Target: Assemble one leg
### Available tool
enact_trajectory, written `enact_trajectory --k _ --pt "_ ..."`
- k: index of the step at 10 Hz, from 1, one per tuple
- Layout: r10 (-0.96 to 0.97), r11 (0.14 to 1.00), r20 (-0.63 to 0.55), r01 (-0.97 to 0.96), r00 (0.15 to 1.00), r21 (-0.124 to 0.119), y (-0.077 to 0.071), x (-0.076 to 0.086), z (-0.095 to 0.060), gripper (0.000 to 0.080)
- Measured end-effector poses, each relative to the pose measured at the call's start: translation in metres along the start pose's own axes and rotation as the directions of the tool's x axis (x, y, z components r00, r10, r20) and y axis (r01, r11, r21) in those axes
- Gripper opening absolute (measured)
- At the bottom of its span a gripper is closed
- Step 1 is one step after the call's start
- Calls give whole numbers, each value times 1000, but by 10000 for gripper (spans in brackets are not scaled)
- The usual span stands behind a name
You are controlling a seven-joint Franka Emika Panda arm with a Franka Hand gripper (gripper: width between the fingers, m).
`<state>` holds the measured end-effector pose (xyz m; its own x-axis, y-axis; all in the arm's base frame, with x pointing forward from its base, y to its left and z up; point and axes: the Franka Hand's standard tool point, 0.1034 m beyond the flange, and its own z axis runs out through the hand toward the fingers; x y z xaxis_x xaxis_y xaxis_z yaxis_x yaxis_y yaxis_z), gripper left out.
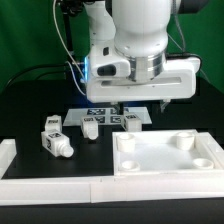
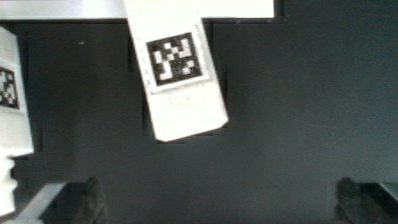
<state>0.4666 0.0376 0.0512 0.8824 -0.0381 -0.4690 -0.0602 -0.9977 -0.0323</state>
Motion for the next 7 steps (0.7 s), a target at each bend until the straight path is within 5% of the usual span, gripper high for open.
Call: enact_trajectory --k 3,5,7 --pt "-10 1000 219 12 976 -7 -1 -1 9 649" --pt "0 999 396 15 918 -37 -3 0 18 649" --pt "0 999 385 15 923 -37 -2 9 18 649"
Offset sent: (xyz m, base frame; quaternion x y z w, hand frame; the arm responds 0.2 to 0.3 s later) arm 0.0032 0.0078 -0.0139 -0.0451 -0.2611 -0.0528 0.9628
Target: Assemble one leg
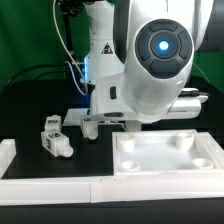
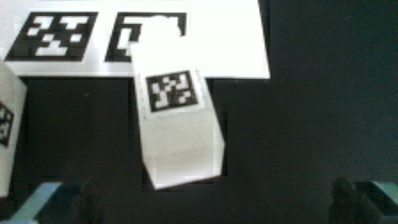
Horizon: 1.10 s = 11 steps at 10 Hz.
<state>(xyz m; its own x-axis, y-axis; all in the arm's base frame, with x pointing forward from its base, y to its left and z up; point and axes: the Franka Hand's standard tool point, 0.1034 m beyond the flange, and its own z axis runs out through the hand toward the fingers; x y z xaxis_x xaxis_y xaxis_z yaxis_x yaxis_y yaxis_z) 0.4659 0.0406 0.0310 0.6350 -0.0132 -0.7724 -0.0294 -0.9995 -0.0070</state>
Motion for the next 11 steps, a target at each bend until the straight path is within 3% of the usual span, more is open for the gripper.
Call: enact_trajectory --k 2,6,8,10,11 --pt "-5 1000 1 5 1000 -1 2 0 2 649" --pt "-10 999 59 12 998 -39 11 -9 42 649" --pt "-9 999 59 11 998 -40 11 -8 46 649" --pt "-8 999 60 11 998 -40 11 -8 46 601" --pt "-8 999 60 10 998 -39 12 -8 47 427"
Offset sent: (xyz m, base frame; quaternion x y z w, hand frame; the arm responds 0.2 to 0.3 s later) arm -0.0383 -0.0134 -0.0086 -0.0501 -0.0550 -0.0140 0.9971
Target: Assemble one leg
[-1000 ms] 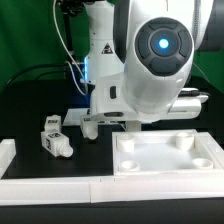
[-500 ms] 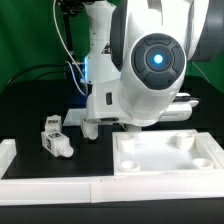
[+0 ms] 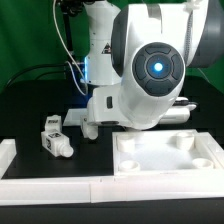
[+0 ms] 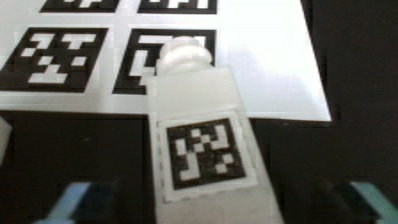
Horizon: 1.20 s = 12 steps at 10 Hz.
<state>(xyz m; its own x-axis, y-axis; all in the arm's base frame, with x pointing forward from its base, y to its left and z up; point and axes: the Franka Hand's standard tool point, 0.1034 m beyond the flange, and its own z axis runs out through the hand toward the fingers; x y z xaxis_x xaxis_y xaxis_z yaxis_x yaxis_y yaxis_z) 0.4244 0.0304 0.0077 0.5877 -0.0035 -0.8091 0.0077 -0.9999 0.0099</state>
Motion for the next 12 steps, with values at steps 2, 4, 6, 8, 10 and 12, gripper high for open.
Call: enact_trajectory --k 2,4,6,8,10,12 --pt "0 1000 0 0 1000 0 0 0 0 284" --pt "3 1000 20 -3 1000 1 -3 -6 -11 284" --pt "-13 1000 -7 13 1000 2 -13 -16 -61 284" --pt "-24 1000 -60 24 998 10 -17 -32 -105 284" --pt "-26 1000 -184 28 983 9 -17 -18 -111 284" --pt "-24 999 -336 30 941 13 -16 -19 -116 284"
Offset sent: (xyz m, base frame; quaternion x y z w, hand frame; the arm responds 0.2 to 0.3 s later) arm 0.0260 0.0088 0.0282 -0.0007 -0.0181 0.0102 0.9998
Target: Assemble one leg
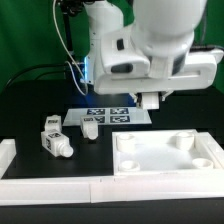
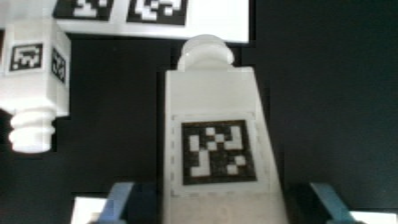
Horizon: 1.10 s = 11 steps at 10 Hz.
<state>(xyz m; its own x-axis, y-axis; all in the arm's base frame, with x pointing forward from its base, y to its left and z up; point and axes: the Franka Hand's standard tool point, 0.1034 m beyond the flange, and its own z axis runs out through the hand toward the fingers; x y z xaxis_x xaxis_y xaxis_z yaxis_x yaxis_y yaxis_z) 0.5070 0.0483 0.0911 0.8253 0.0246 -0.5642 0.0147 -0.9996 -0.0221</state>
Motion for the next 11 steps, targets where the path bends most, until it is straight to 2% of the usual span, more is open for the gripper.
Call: enact_trajectory --k 1,2,3,4,6,8,9,10,11 --pt "5 1000 -48 -5 999 7 -2 2 -7 284" --pt "19 999 -101 -15 995 43 -11 7 -33 284" --pt "26 999 -194 -17 981 50 -17 20 -57 284" --pt "17 999 -279 -4 960 46 -22 31 -70 284" --pt "19 999 -423 -1 906 43 -23 36 -72 285" --pt "24 999 -511 -3 859 42 -21 40 -74 285" --pt "23 999 -604 0 796 37 -23 48 -78 285" --pt "7 1000 -688 12 726 22 -31 53 -72 285" --pt "-1 1000 -712 16 702 15 -35 59 -68 285"
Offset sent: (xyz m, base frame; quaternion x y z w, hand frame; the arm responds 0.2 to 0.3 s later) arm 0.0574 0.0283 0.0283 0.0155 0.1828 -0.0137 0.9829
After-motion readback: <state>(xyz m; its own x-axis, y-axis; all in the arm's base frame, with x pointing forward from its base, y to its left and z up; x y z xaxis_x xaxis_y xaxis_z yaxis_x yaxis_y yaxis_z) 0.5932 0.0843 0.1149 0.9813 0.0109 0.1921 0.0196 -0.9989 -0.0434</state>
